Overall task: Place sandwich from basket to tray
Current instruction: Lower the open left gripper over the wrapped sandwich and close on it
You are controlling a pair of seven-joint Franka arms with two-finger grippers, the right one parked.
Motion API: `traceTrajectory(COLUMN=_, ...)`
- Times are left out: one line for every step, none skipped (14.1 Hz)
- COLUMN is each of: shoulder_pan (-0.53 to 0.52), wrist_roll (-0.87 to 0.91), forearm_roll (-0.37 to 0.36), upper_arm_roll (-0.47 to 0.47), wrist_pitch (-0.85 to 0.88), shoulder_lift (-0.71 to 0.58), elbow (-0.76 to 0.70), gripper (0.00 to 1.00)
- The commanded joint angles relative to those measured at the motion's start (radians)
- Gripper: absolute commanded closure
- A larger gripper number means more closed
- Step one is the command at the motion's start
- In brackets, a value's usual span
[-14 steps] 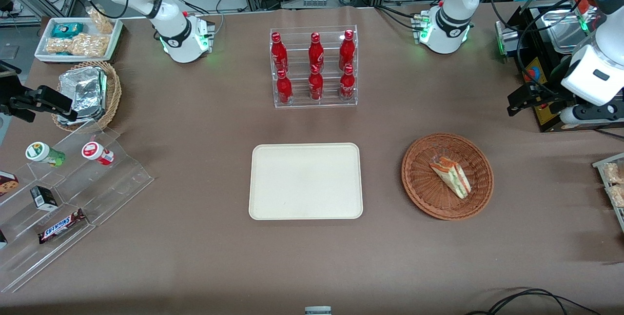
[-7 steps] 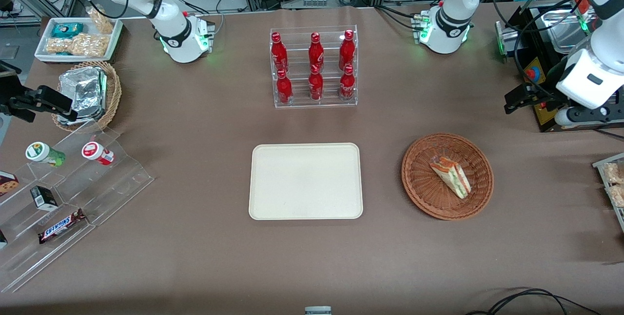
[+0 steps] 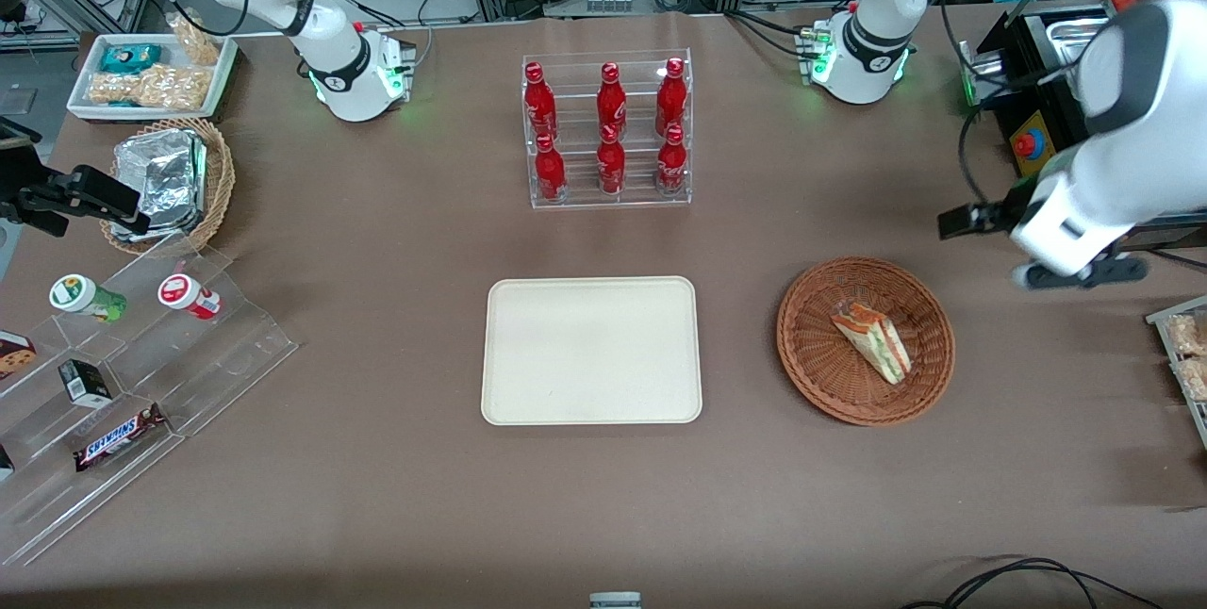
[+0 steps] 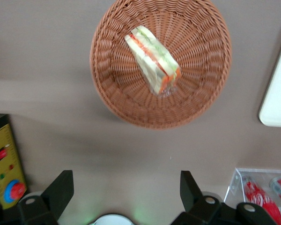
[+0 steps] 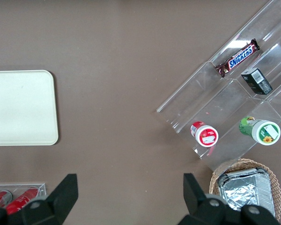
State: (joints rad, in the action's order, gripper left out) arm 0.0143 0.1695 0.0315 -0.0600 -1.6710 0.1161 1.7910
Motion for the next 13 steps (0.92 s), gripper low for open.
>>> traceTrajectory(shoulder_pan=0.033, wrist_roll=0.088, forearm_roll=0.01, upper_arm_roll=0.005, wrist_pitch=-0.187, shoulder_lift=0.016, elbow=0.117, gripper=0.0)
traceTrajectory(shoulder_pan=0.05, wrist_roll=0.141, forearm_roll=0.01, upper_arm_roll=0.005, wrist_pitch=-0.269, shoulder_lift=0.02, elbow=0.167, gripper=0.0)
traceTrajectory(shoulder_pan=0.052, wrist_roll=0.218, forearm_roll=0.008, upper_arm_roll=0.003, wrist_pitch=-0.342, shoulder_lift=0.025, elbow=0.206, gripper=0.0)
traceTrajectory(shoulder_pan=0.053, wrist_roll=0.302, forearm_roll=0.01, upper_arm_roll=0.003, wrist_pitch=-0.408, shoulder_lift=0.037, elbow=0.232, gripper=0.0)
traceTrajectory(shoulder_pan=0.055, wrist_roll=0.414, forearm_roll=0.008, upper_arm_roll=-0.004, wrist_pitch=-0.467, shoulder_lift=0.054, elbow=0.243, gripper=0.0)
traceTrajectory(shoulder_pan=0.055, wrist_roll=0.535, forearm_roll=0.008, upper_arm_roll=-0.015, wrist_pitch=-0.501, shoulder_lift=0.077, elbow=0.245, gripper=0.0)
traceTrajectory(shoulder_pan=0.055, wrist_roll=0.638, forearm_roll=0.008, upper_arm_roll=-0.015, wrist_pitch=-0.538, shoulder_lift=0.1, elbow=0.243, gripper=0.0)
traceTrajectory(shoulder_pan=0.053, wrist_roll=0.713, forearm_roll=0.01, upper_arm_roll=-0.017, wrist_pitch=-0.576, shoulder_lift=0.12, elbow=0.245, gripper=0.0)
traceTrajectory(shoulder_pan=0.053, wrist_roll=0.782, forearm_roll=0.01, upper_arm_roll=-0.017, wrist_pitch=-0.605, shoulder_lift=0.149, elbow=0.245, gripper=0.0)
traceTrajectory(shoulder_pan=0.053, wrist_roll=0.83, forearm_roll=0.01, upper_arm_roll=-0.017, wrist_pitch=-0.628, shoulder_lift=0.178, elbow=0.24, gripper=0.0)
traceTrajectory(shoulder_pan=0.053, wrist_roll=0.855, forearm_roll=0.01, upper_arm_roll=-0.017, wrist_pitch=-0.653, shoulder_lift=0.204, elbow=0.24, gripper=0.0)
traceTrajectory(shoulder_pan=0.053, wrist_roll=0.861, forearm_roll=0.01, upper_arm_roll=-0.017, wrist_pitch=-0.67, shoulder_lift=0.226, elbow=0.239, gripper=0.0)
traceTrajectory(shoulder_pan=0.053, wrist_roll=0.872, forearm_roll=0.014, upper_arm_roll=-0.018, wrist_pitch=-0.677, shoulder_lift=0.247, elbow=0.234, gripper=0.0)
